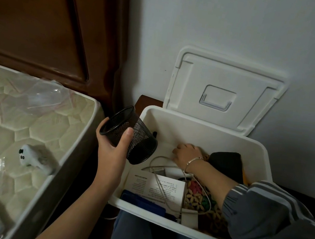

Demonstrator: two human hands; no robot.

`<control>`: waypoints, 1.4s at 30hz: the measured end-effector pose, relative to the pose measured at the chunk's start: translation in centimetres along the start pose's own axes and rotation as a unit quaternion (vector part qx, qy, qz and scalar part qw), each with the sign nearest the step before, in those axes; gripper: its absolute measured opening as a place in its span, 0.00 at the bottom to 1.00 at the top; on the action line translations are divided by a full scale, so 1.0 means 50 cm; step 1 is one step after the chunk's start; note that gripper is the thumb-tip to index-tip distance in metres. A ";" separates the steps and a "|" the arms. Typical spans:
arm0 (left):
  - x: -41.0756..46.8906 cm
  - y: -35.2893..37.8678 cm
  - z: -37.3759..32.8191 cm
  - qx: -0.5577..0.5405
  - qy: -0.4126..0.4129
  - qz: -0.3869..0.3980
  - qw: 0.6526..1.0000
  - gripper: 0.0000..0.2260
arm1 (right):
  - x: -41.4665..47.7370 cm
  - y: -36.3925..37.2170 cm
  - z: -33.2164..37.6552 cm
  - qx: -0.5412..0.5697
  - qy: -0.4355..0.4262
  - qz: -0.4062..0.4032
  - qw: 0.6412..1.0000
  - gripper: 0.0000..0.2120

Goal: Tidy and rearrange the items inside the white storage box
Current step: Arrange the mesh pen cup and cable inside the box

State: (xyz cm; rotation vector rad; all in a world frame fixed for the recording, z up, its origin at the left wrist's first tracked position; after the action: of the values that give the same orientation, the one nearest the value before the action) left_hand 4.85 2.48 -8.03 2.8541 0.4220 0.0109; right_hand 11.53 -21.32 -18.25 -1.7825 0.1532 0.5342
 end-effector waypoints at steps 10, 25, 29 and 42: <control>-0.001 0.002 0.000 0.004 0.000 0.001 1.000 0.37 | 0.003 0.000 0.063 -0.052 0.004 0.000 0.999 0.17; 0.002 0.005 0.001 0.038 0.014 0.003 0.999 0.39 | -0.163 -0.125 -0.047 0.359 0.044 -0.109 0.926 0.07; -0.005 0.011 -0.006 0.062 0.027 0.014 0.998 0.40 | -0.279 -0.166 -0.118 0.488 0.069 -0.188 0.850 0.06; -0.025 0.094 -0.016 0.186 0.054 0.068 0.979 0.39 | -0.484 -0.112 -0.317 0.655 0.243 -0.440 0.565 0.07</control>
State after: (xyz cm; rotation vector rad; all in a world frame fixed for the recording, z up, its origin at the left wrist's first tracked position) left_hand 4.96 -2.01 -6.05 3.2586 0.2725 0.1266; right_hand -3.44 -38.86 0.09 -0.2638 -0.0118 -0.7418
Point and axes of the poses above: each hand's wrist, its own x-axis towards the middle knuckle, its own y-axis out of the palm, z = x × y, the point moved 6 cm from there along x, towards the middle knuckle, and after that the axes turned 6 degrees about -x, right-handed, at the moved point
